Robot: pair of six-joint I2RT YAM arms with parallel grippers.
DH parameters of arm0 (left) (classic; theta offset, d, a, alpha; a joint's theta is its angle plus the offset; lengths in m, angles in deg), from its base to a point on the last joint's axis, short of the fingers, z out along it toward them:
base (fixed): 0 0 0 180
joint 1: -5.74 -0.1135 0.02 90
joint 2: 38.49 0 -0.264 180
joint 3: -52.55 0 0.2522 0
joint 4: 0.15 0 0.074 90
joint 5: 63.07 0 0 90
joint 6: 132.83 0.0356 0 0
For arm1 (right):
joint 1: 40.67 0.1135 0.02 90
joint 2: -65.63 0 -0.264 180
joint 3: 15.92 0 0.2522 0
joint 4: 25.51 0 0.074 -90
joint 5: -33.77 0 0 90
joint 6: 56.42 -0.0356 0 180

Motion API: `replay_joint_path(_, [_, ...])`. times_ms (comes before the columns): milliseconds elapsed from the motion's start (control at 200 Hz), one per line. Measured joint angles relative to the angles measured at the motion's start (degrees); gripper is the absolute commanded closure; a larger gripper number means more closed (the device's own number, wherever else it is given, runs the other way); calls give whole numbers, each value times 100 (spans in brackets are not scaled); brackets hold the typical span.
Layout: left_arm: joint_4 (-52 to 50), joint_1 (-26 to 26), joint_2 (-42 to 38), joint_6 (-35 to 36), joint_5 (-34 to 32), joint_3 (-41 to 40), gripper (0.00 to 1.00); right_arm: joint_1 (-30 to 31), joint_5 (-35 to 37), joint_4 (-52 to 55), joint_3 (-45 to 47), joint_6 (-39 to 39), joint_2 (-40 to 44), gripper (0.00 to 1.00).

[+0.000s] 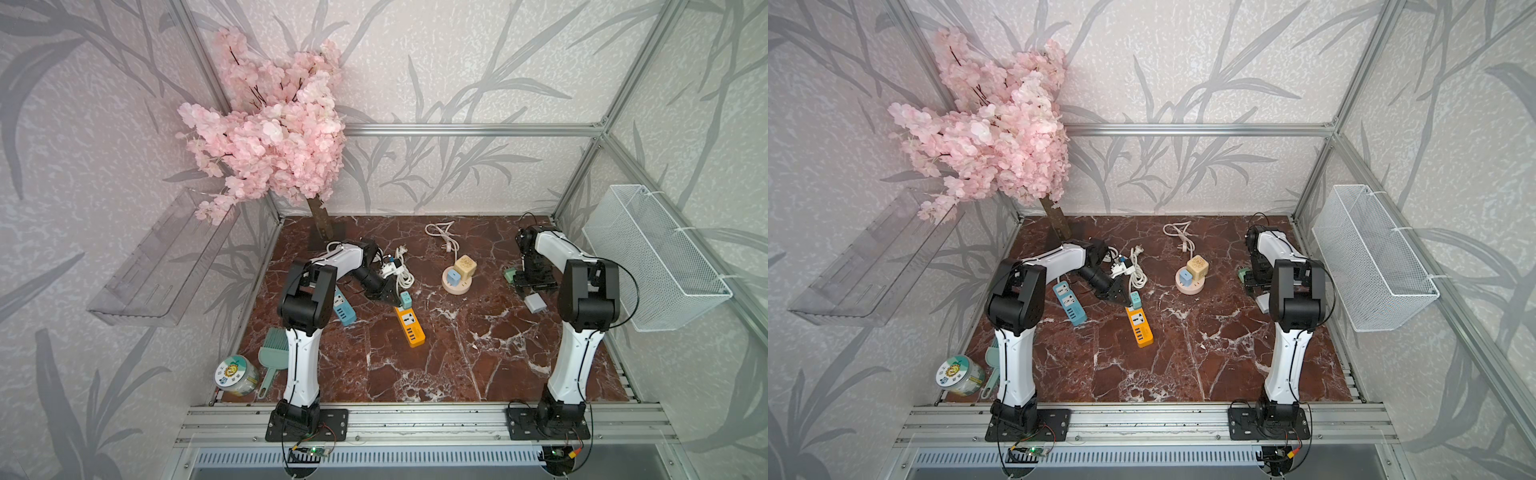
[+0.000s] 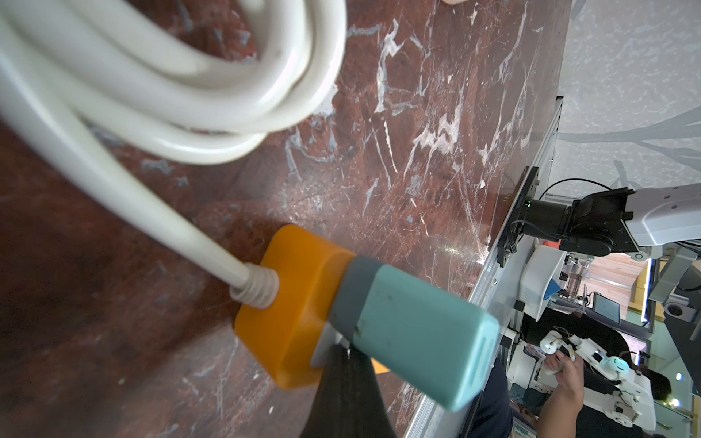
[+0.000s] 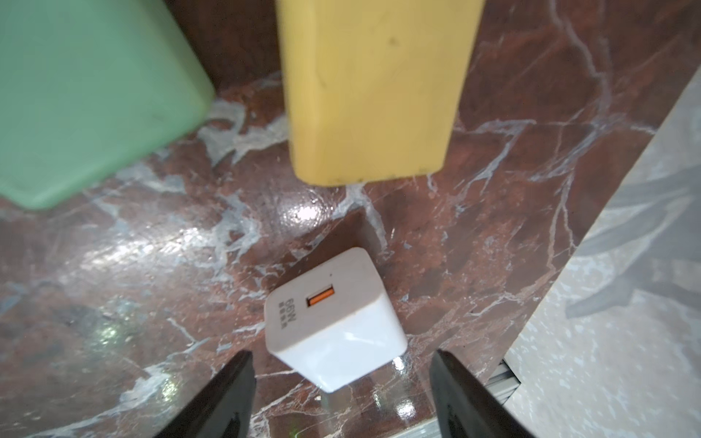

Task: Pull the plug off the socket
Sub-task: Adjust the plug at the center of the board, then remove the plug from the socket.

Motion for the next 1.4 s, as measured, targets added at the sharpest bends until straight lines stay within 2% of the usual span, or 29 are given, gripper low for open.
replay_joint_path(170, [-2,0,7,-2,17,0,100,111,-452,-120,44,-107,855,25])
replay_joint_path(340, [0,0,13,-20,35,0,100,632,-1471,-883,678,-376,2767,29])
replay_joint_path(420, [2,-2,17,-26,46,0,100,1209,-1853,-1246,1045,-599,3567,29])
replay_joint_path(560, [2,-2,17,-28,46,0,100,2535,-2090,-1921,1617,-1001,4079,32])
replay_joint_path(770, [2,-2,20,-31,46,0,100,4365,-2085,-3215,2691,-1576,4028,33])
replay_joint_path(895, [2,-2,20,-35,46,0,100,5049,-1956,-3954,2782,-1495,3687,34])
replay_joint_path(1135, [2,-2,20,-37,46,0,100,5154,-1781,-5021,2894,-1508,2927,38])
replay_joint_path(1405, [2,-2,20,-37,46,0,100,5147,-1569,-5097,2448,-1523,2116,41])
